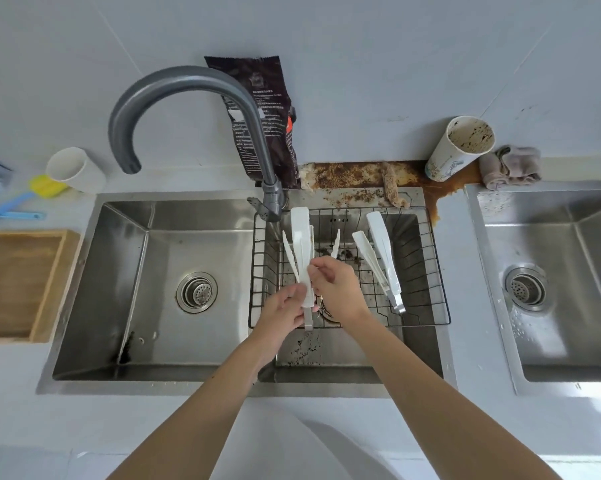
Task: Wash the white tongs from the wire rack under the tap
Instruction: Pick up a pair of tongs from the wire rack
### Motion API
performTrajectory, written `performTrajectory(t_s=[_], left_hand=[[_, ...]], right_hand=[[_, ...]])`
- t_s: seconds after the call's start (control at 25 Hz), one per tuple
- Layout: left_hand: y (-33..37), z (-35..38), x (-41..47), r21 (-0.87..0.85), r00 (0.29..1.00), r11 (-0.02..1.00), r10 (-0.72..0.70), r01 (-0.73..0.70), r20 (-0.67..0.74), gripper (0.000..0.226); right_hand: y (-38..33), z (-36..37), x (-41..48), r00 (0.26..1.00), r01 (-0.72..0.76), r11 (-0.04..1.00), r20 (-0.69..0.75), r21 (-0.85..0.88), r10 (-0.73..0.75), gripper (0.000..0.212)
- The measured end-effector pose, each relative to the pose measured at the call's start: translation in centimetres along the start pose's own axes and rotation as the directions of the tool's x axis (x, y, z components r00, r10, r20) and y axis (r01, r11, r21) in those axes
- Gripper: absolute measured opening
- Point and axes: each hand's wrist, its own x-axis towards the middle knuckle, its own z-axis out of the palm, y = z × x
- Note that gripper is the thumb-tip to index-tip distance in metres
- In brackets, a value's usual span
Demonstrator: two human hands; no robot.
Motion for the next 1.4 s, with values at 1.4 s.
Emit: performTrajectory(t_s=[1.4], left_hand=[[-3.9,-18.9,-13.1,-0.270,0.976,0.939,0.218,-0.215,-0.021,0.059]], right_hand=[[-8.8,19.2,-12.8,0.998,0.024,0.999,0.064,-0.023,-0.023,0.025]])
